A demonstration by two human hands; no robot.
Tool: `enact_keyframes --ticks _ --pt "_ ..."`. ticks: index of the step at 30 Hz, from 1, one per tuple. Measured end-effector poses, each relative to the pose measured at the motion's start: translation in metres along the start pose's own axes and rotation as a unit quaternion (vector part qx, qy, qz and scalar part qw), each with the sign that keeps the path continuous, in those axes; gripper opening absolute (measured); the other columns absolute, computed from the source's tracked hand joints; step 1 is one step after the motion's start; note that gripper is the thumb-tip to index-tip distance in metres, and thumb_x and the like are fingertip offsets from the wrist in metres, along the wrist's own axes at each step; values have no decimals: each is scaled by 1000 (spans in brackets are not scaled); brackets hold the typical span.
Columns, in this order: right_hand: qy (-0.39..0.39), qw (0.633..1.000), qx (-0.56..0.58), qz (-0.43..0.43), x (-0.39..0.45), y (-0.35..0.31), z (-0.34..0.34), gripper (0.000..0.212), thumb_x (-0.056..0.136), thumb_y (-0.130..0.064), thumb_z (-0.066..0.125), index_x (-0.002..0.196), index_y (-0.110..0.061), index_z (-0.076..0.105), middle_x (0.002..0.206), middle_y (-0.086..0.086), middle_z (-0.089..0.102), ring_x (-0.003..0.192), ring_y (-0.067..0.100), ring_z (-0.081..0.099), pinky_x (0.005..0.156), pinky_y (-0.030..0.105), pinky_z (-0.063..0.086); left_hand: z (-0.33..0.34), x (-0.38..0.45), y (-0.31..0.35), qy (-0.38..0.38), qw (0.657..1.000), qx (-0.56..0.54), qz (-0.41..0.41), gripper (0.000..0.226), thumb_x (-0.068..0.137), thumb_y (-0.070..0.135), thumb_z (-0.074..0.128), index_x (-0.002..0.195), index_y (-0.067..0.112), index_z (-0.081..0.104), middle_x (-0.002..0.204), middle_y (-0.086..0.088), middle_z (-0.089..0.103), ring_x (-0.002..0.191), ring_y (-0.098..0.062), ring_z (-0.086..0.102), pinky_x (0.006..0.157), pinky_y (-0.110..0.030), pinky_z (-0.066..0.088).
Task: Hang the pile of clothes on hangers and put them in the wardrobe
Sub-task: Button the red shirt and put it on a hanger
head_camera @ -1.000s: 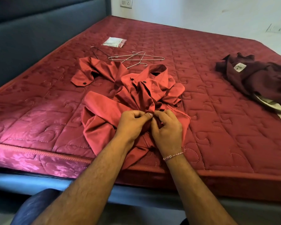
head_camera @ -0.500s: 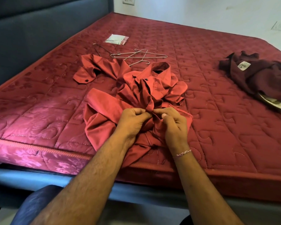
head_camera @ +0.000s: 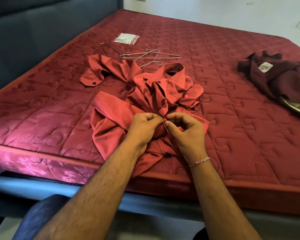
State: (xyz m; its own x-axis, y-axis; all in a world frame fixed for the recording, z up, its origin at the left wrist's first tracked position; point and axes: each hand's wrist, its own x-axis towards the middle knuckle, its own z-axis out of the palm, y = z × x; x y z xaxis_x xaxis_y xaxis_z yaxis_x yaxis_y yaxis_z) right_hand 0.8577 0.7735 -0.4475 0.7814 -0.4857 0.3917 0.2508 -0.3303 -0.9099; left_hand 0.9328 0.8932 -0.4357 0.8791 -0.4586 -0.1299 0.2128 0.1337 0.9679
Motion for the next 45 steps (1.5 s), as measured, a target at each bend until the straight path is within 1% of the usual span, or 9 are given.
enact_keyframes --ticks 10,19,22,28,34,36,39,41,45 --pt "22 998 -55 0 -2 0 3 19 83 -1 80 97 -12 73 83 -8 71 71 0 63 62 14 47 0 -1 -4 -16 999 17 37 25 93 3 70 71 14 73 68 2 71 65 -7 59 65 -23 48" --pt "23 999 16 37 0 5 -1 20 83 -7 69 84 -26 75 78 -5 72 69 17 62 67 45 54 -4 -5 -4 -57 996 10 73 32 95 -1 64 71 18 76 72 2 72 68 -9 63 70 -26 50" --pt "28 997 60 51 0 2 -1 29 85 7 62 82 -21 72 76 -6 70 66 8 59 66 33 50 -5 -13 0 -107 989 -55 91 39 96 -6 59 72 18 79 75 1 74 69 -7 67 67 -20 52" --pt "-48 998 -28 -41 -12 -12 -6 13 89 -18 77 102 -17 75 93 -7 74 81 7 66 75 24 51 -9 0 1 27 982 -34 184 14 95 19 62 84 18 69 76 6 66 72 -10 55 68 -30 46" --pt "-82 985 -114 -98 31 -75 -53 16 87 -13 80 81 -26 72 74 -18 69 63 -4 54 62 14 43 -44 15 113 -79 858 365 351 25 88 48 70 81 24 68 71 4 70 61 -12 63 59 -33 49" --pt "-235 962 -133 -46 62 -116 -80 7 84 -18 79 79 -19 75 69 -13 67 64 -3 53 59 14 42 -52 21 166 -250 818 449 257 28 82 45 82 87 20 72 74 -1 74 62 -22 66 60 -35 50" --pt "-403 890 -214 29 122 -158 -104 9 87 -10 78 79 -13 77 69 -8 69 67 -1 55 62 16 45 -51 50 228 -423 684 588 82 14 85 24 86 91 16 76 78 -3 75 68 -9 63 63 -26 49" --pt "-326 885 -333 0 170 -165 -108 16 91 -19 78 76 -16 76 67 -10 69 66 2 58 65 22 45 -39 84 252 -336 659 665 102 11 88 23 82 79 24 76 74 7 72 69 -5 64 66 -26 49" --pt "118 854 -487 -143 240 -168 -109 18 90 -38 74 89 -21 78 92 5 77 91 32 71 77 36 54 -4 134 276 100 728 582 349 10 83 29 74 93 27 77 92 5 75 91 -20 70 74 -29 49"
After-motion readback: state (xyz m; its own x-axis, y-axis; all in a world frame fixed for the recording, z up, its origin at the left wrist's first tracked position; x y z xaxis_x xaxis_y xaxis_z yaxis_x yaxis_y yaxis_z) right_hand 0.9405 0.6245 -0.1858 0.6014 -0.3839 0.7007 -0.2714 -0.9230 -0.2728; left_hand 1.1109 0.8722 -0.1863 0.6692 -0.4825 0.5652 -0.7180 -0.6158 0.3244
